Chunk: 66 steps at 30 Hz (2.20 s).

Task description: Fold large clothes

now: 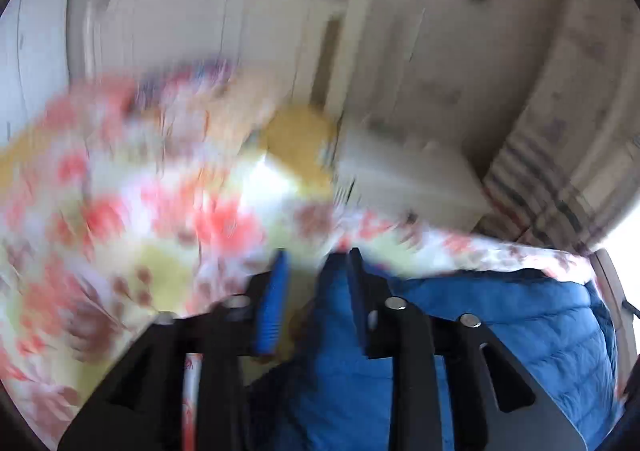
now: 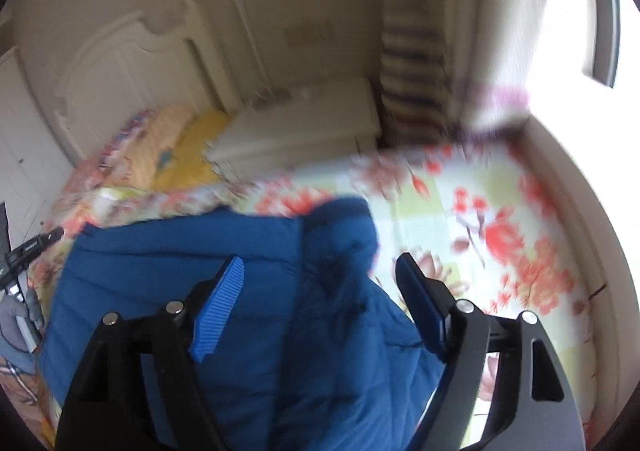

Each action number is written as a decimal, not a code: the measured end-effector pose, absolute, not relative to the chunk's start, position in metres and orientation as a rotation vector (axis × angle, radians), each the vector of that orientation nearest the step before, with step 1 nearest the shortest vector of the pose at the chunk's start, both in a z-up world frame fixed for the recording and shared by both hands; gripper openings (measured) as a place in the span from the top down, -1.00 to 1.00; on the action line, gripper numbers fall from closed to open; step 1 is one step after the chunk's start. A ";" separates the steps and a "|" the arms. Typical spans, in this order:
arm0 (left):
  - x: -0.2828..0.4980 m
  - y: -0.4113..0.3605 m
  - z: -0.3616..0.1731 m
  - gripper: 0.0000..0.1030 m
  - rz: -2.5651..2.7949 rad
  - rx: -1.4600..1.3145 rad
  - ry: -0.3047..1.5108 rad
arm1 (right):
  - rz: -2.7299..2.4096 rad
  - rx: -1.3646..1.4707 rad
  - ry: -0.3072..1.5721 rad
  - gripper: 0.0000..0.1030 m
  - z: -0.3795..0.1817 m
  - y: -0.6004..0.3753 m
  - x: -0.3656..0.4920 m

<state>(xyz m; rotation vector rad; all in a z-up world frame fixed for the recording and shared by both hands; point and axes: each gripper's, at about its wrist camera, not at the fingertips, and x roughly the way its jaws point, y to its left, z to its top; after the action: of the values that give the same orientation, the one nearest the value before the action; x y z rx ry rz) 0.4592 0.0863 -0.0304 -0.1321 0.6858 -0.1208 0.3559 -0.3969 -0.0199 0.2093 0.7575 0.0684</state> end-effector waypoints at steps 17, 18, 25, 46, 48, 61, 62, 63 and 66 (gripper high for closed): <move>0.504 -0.070 -0.074 -0.91 -0.167 0.311 0.881 | 0.187 -0.184 0.920 -0.07 -0.061 -0.232 0.450; 0.510 -0.066 -0.088 -0.91 -0.183 0.301 0.909 | 0.188 -0.194 0.959 -0.15 -0.081 -0.234 0.457; 0.518 -0.053 -0.115 -0.91 -0.236 0.164 0.928 | 0.202 -0.126 0.910 -0.24 -0.099 -0.240 0.458; 0.237 0.178 -0.100 -0.91 -0.500 -0.096 0.857 | 0.256 0.019 0.886 -0.63 -0.077 -0.408 0.138; 0.240 0.176 -0.112 -0.91 -0.504 -0.095 0.876 | 0.256 0.074 0.859 -0.62 -0.086 -0.415 0.139; 0.279 0.114 -0.126 -0.66 -0.626 -0.017 0.884 | 0.326 -0.037 0.839 0.15 -0.104 -0.379 0.164; 0.276 0.115 -0.124 -0.39 -0.652 -0.036 0.874 | 0.329 -0.030 0.838 0.24 -0.104 -0.379 0.161; 0.273 0.118 -0.122 -0.30 -0.654 -0.046 0.868 | 0.325 -0.025 0.839 0.44 -0.103 -0.379 0.157; 0.261 0.133 -0.120 0.01 -0.670 -0.089 0.885 | 0.330 0.000 0.836 0.58 -0.098 -0.381 0.140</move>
<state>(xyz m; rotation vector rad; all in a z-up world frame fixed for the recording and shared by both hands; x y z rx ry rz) 0.2609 0.1328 -0.1202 -0.0890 0.8846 -0.6705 0.1399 -0.3812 -0.0978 -0.0002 0.8360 0.3301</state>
